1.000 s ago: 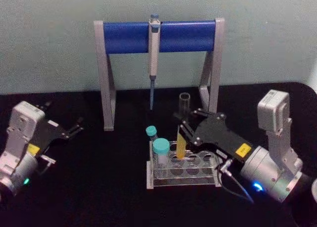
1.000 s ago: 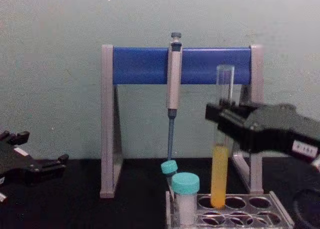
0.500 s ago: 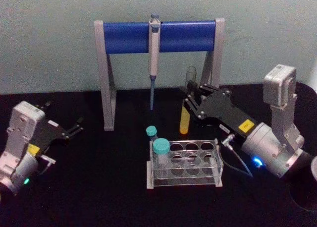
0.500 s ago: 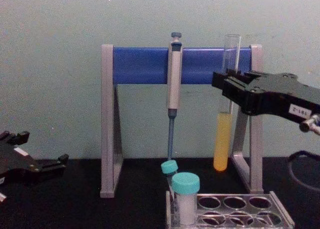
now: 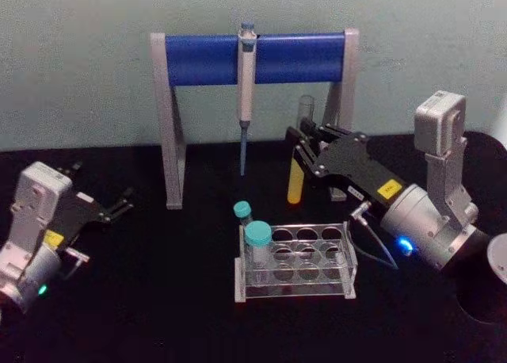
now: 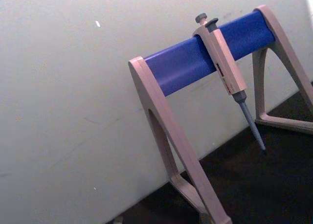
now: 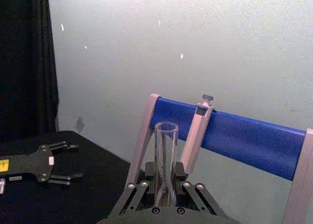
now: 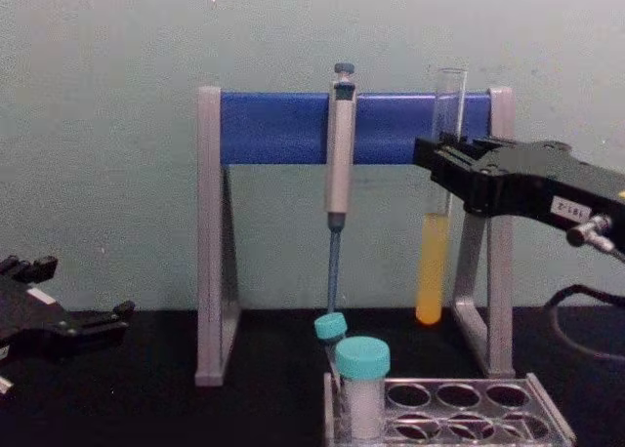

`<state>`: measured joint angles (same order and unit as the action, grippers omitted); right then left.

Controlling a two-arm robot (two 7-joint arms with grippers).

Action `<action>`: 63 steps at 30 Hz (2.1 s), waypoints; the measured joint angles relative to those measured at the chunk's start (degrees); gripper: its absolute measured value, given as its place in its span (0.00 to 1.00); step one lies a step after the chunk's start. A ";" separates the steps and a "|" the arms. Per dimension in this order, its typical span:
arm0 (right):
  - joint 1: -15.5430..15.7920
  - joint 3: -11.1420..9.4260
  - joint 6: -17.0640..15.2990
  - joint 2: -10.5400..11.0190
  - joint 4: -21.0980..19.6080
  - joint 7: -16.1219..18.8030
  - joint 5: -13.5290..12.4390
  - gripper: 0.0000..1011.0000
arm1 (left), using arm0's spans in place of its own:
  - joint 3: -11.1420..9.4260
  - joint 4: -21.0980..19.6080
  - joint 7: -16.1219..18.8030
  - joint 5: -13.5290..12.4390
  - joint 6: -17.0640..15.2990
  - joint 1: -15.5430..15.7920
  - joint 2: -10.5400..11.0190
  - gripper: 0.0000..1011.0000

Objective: Pick up the test tube from the test tube rack, shake it, then place it back into the test tube rack.

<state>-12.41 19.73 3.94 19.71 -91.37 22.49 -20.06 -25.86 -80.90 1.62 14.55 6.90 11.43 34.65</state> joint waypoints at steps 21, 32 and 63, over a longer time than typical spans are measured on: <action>4.85 -4.42 -0.89 2.33 -4.43 -2.99 1.01 0.22 | 0.00 0.00 0.00 0.00 0.00 0.00 0.00 0.99; 8.65 -3.25 -1.14 3.54 -8.81 0.43 -0.94 0.22 | 0.00 0.00 0.00 0.00 0.00 0.00 0.00 0.99; 2.00 -1.34 -0.22 0.04 -1.32 -1.17 -1.21 0.22 | 0.00 0.00 0.00 0.00 0.00 0.00 0.00 0.99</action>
<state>-10.40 18.39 3.72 19.75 -92.69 21.32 -21.27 -25.86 -80.90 1.62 14.55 6.91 11.43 34.65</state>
